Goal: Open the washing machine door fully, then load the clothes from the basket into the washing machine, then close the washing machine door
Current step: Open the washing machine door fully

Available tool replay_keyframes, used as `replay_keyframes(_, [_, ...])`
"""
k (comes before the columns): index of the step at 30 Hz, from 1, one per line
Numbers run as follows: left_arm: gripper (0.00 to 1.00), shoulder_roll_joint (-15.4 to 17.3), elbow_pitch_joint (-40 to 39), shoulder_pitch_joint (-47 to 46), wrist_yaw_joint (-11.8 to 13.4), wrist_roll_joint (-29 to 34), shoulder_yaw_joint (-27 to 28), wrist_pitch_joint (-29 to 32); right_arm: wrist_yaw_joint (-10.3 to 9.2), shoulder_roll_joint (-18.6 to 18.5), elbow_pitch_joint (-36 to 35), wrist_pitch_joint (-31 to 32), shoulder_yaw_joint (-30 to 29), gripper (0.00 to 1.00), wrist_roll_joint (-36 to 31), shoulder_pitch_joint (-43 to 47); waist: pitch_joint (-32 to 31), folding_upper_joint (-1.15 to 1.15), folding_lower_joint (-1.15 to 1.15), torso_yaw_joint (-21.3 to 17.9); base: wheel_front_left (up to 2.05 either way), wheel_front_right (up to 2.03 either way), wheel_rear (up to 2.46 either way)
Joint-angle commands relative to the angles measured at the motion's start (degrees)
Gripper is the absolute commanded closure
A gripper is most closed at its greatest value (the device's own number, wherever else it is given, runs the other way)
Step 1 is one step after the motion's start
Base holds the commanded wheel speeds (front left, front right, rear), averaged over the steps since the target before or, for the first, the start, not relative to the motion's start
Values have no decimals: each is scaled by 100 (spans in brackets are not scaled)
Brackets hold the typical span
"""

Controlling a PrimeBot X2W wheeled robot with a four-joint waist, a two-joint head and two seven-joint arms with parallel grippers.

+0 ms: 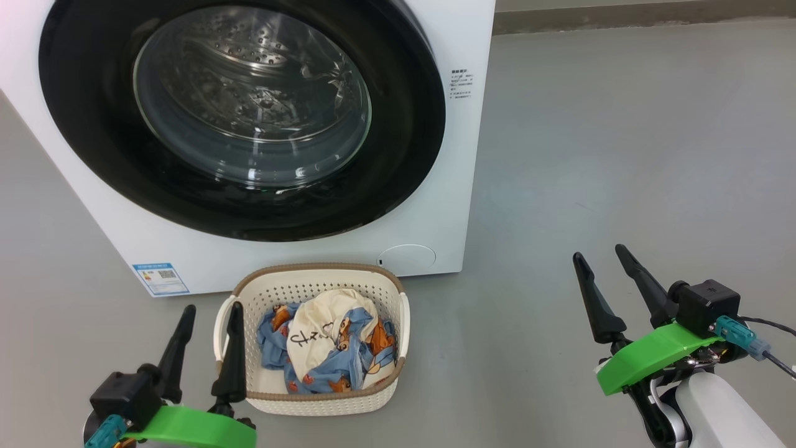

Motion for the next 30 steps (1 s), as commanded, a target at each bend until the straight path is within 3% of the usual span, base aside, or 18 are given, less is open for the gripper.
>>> replay_keyframes(1, [0,74,-97,-246,2,25,194,-38,9,-48,-143,-71,73,0,-46,-157,0,0,0,7,0,0,0])
replay_keyframes(30, [0,33,-110,-254,2,32,206,-38,9,-73,-102,-71,-4,0,-24,-219,116,0,0,2,0,0,0])
